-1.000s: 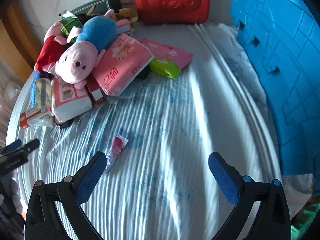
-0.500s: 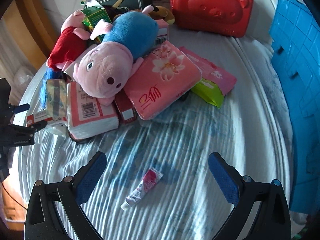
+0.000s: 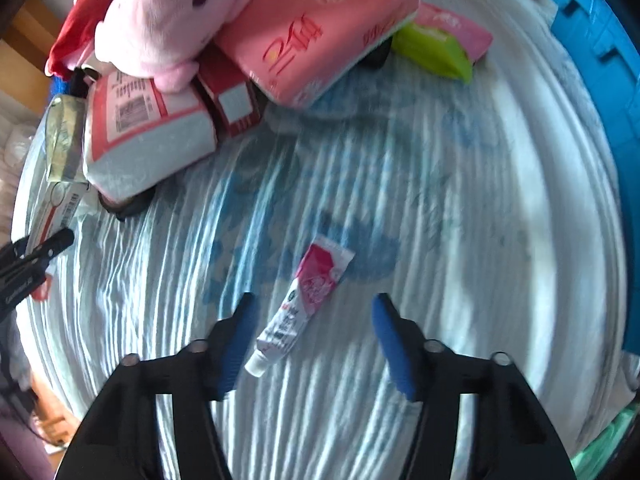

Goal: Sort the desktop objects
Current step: 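Grasp the red-white medicine box with left tool while right tool grasps the ointment tube, then carry both held items over the blue bin and open both tools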

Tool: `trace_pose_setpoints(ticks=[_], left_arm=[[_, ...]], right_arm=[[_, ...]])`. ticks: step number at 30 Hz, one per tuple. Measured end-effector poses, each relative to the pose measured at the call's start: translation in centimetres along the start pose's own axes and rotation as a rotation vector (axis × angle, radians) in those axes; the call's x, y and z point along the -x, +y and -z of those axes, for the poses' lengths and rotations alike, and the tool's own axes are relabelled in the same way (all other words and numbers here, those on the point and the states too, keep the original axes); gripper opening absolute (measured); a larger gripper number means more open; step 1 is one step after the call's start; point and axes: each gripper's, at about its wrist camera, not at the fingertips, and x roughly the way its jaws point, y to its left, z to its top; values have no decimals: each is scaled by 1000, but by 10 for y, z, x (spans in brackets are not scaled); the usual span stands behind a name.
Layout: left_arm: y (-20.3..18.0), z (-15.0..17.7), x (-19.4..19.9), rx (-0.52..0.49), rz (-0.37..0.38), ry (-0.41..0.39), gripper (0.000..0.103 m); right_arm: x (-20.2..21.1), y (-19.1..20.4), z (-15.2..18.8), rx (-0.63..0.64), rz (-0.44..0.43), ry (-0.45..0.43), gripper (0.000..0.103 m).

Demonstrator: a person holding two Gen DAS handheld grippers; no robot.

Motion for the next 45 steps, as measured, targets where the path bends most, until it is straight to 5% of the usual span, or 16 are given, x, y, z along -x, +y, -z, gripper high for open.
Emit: trace_pose_setpoints(ticks=[2,6,12,20,26,34,38,45], left_arm=[[-2,14,4,41,46,6,47],[-19,36,21,29,26,-30,44],[-49,51,73,-33,43,-141,42],[-80,8,139,-127,93,-342,42],[-167,-14,207,-213,179,-495,42],[-324,-47,286,-333,303,-649,42],[-415,-56,316,-398,355,-694,42],[-565,-56,322,-484,419,-627,42]], right_arm=[[-6,6,2,22,9,-1,53],[-4,17,8,108,80,-43,18],[27,0,20,88,17,-114,18],[129,-22,36,86,-29,-352,18],[223,-54,46,93,7,-582,18],[341,-158,67,25,116,-833,18],[372,-227,76,-23,196,-866,18],[378,-345,76,-79,313,-785,18]])
